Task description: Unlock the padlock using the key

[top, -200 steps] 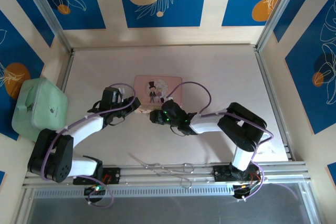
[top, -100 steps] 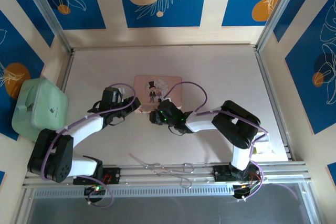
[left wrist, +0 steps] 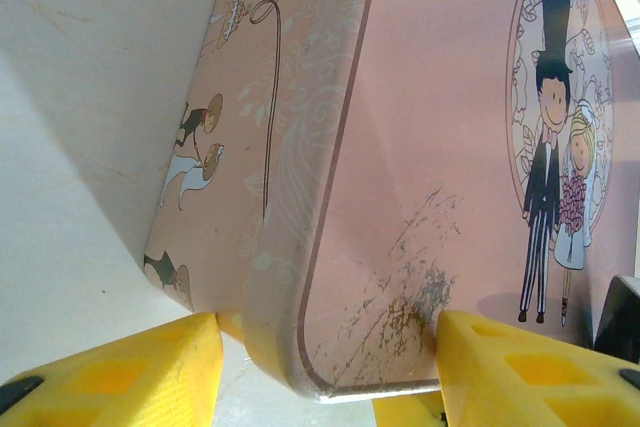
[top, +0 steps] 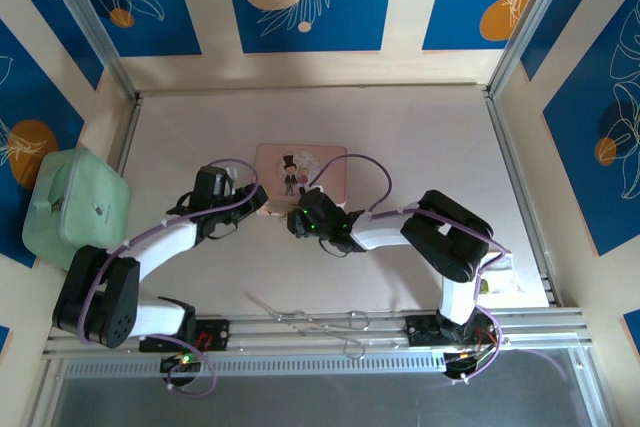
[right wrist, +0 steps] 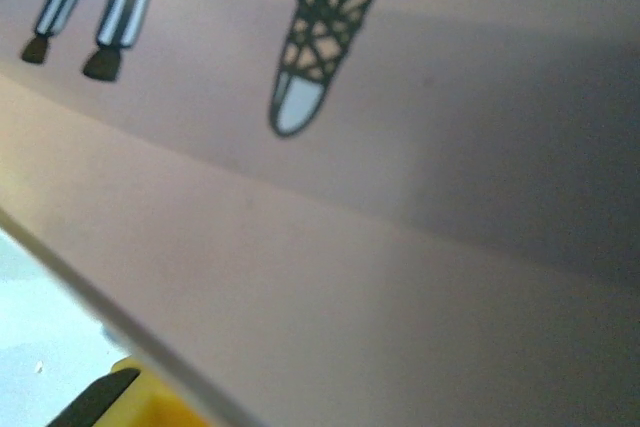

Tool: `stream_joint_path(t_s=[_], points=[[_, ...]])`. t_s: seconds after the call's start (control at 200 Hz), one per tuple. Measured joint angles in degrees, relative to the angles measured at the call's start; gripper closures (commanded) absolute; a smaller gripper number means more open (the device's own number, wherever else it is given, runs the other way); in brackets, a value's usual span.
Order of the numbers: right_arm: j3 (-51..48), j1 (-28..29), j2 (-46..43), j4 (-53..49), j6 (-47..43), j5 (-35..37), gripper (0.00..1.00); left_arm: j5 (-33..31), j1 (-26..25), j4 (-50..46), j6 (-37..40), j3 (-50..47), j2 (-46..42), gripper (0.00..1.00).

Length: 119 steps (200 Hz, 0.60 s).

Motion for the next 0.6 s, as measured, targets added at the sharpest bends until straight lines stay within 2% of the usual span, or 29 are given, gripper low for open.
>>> stream_joint_path(t_s=[0.15,0.53,0.595], points=[[0.0,0.0,0.0,0.0,-0.1,-0.2,0.80,0.0,0.0,0.0,0.0,0.0,0.0,0.43],[0.1,0.0,-0.1,-0.2,0.0,-0.9,1.00,-0.2,0.0,0.0,0.0,0.0,0.0,0.43],[0.1,0.0,-0.1,-0.2,0.0,-0.9,1.00,-0.2,0.0,0.0,0.0,0.0,0.0,0.43]])
